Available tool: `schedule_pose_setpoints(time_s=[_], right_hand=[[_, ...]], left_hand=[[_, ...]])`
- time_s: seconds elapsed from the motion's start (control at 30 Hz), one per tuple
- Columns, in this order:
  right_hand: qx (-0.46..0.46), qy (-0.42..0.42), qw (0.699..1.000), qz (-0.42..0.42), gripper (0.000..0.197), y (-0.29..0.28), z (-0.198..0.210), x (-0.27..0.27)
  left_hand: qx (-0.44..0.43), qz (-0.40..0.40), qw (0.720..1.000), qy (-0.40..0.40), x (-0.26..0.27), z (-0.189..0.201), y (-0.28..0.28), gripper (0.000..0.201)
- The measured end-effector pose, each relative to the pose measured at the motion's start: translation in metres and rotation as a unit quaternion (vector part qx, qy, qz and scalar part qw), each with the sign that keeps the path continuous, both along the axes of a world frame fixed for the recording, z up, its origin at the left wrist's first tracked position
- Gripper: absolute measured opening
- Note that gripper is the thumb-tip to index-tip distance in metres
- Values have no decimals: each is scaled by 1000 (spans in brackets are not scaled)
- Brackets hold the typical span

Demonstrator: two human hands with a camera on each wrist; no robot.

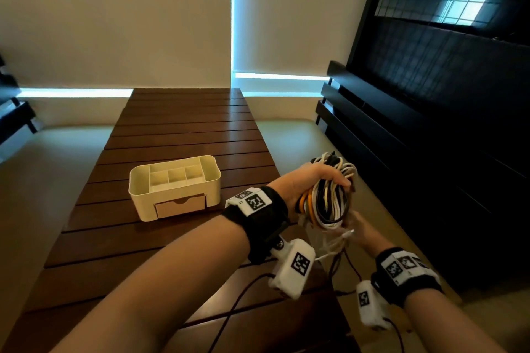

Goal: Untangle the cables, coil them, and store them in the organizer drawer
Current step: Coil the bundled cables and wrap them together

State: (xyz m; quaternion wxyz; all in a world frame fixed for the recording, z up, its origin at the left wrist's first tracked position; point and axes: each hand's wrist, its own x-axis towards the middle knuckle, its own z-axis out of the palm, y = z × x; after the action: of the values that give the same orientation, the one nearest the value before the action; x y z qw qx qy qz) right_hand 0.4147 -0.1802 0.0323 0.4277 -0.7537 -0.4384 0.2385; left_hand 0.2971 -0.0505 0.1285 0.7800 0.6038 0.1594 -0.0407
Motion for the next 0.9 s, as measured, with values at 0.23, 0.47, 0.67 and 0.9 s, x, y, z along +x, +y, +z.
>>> schedule_pose_setpoints(time_s=[0.23,0.47,0.67,0.9], right_hand=[[-117,-82,975,-172,16,9,-9,35],[-206,-211,930,-218,27,-20,7,76],[-132,-237,943,-193,28,-6,25,69],[-195,-275,939,-72,15,27,29,44]], left_hand=[[3,1,1000,19,8,-10,-6,15],[-5,10,1000,19,0,-27,-9,19],[29,69,996,-54,-49,-6,6,11],[46,169,980,-92,-120,30,33,5]])
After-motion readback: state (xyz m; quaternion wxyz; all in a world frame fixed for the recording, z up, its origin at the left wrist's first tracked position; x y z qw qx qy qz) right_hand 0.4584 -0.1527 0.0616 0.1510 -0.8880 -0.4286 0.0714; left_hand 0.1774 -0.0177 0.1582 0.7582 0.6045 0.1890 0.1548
